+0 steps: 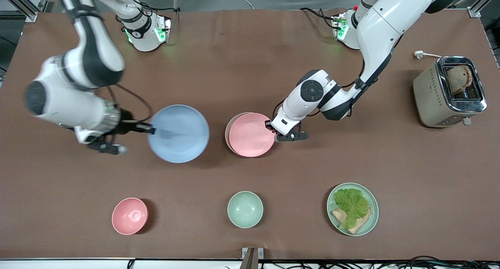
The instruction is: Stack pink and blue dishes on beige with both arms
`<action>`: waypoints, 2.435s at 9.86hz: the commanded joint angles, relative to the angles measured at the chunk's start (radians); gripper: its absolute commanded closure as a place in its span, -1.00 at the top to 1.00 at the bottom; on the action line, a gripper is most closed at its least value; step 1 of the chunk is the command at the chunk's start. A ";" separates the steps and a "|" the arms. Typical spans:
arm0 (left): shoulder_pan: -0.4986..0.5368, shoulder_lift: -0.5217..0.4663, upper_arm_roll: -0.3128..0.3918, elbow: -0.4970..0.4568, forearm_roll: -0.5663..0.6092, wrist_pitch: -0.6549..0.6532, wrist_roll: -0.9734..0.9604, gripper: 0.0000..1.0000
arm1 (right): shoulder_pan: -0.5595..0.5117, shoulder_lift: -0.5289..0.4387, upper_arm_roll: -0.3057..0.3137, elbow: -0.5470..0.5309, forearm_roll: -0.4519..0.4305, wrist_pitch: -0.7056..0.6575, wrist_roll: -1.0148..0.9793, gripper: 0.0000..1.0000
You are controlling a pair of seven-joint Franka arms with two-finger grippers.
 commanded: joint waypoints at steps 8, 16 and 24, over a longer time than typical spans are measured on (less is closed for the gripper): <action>0.039 -0.468 0.231 -0.191 0.001 -0.202 0.390 1.00 | 0.134 0.190 0.190 -0.253 -0.033 0.650 0.098 -0.96; 0.030 -0.598 0.596 0.342 -0.360 -0.915 1.063 1.00 | 0.119 0.162 0.140 -0.241 -0.086 0.664 0.088 1.00; 0.016 -0.641 0.707 0.472 -0.375 -1.054 1.055 1.00 | -0.030 -0.277 -0.237 0.013 -0.327 -0.066 -0.089 1.00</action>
